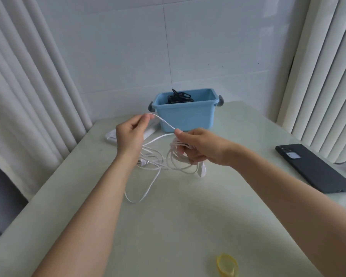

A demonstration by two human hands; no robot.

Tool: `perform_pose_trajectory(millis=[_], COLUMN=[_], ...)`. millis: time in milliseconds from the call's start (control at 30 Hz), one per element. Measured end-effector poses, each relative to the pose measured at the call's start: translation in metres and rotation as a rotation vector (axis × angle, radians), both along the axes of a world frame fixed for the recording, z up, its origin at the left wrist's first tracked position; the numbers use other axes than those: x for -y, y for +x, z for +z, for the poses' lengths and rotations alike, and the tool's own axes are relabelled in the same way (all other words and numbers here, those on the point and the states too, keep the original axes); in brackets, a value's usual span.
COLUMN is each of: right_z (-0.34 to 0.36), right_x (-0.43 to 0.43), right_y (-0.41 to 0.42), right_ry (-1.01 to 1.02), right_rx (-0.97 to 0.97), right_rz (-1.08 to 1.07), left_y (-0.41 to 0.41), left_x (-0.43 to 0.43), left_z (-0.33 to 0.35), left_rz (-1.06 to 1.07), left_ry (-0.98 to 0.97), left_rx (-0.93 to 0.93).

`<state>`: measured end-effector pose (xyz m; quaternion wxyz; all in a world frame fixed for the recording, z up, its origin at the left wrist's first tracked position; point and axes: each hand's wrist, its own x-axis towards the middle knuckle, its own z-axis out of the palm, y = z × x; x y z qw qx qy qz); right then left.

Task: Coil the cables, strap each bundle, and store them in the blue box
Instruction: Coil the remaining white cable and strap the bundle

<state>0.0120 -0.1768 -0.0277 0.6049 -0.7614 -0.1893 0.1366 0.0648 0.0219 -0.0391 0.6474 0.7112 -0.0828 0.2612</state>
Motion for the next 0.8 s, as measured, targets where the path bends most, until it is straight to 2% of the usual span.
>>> perform_pose_trajectory(millis=[100,233,367,467,600,667,733,800], right_z=[0.011,0.031,0.049,0.056,0.056,0.054,0.047,0.037], right_x=[0.006,0.011,0.026,0.044,0.064,0.070,0.073,0.072], right_y=[-0.001,0.003,0.011,0.017,0.021,0.022,0.025,0.027], right_ry=[0.188,0.560,0.848,0.917,0.834,0.631,0.344,0.086], right_rx=[-0.062,-0.151,-0.085,-0.017,0.064,0.144,0.231,0.282], right_rz=[-0.036,-0.121,-0.267,-0.377,-0.543,-0.642,-0.728,-0.729], left_y=[0.006,0.006,-0.006,-0.011,-0.017,-0.020,-0.022,-0.026], left_x=[-0.005,-0.002,0.013,0.019,0.025,0.028,0.029,0.030], left_z=[-0.009,-0.014,-0.016,-0.016,-0.011,-0.008,-0.003,0.003], left_rz=[-0.002,-0.152,-0.284,-0.364,-0.450,-0.467,-0.503,-0.536], left_ry=[0.207,0.496,0.784,0.892,0.903,0.881,0.819,0.750], left_rx=[0.032,-0.116,-0.198,-0.230,-0.215,-0.196,-0.169,-0.112])
